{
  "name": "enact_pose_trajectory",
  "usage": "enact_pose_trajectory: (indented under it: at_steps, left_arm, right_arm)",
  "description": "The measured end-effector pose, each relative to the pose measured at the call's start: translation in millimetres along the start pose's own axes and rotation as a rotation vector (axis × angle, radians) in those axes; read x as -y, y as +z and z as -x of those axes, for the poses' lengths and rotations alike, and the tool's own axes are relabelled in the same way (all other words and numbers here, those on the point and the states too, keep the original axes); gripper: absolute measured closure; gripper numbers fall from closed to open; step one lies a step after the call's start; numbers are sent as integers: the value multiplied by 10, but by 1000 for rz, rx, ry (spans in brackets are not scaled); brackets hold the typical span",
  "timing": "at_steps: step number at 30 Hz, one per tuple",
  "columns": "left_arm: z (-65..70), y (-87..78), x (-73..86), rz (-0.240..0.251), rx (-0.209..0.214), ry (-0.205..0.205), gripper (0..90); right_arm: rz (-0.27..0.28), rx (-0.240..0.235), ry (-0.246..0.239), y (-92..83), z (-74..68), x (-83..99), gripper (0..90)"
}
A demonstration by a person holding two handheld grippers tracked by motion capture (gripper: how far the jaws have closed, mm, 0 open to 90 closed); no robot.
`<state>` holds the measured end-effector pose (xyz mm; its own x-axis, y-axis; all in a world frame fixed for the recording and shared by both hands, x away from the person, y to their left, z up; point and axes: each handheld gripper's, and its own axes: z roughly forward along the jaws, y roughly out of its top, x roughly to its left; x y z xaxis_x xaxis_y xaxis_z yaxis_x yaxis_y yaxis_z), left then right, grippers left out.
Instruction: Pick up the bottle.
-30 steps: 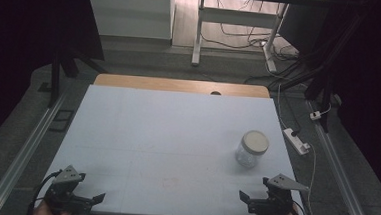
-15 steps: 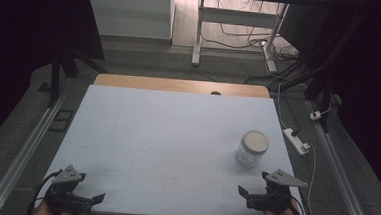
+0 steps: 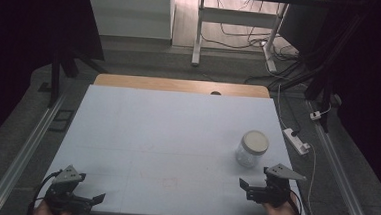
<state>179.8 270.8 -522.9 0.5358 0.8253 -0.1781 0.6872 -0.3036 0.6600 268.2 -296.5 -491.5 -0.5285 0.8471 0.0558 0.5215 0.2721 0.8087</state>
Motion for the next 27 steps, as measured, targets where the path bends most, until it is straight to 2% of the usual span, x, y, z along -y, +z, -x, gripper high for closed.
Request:
enact_pose_trajectory:
  at_steps: [10,14,19,27]
  left_arm:
    - [0,2,-1,-2,3,2,0]
    - [-1,3,-1,-3,4,2,0]
    - [0,4,-3,-5,4,4,0]
    - [-3,4,-2,-5,7,3,0]
  right_arm:
    - [-10,11,-4,112,55,-46,0]
    - [-6,1,16,155,105,-62,0]
    - [-8,29,45,203,195,-88,0]
    - [-27,64,48,307,274,-137,0]
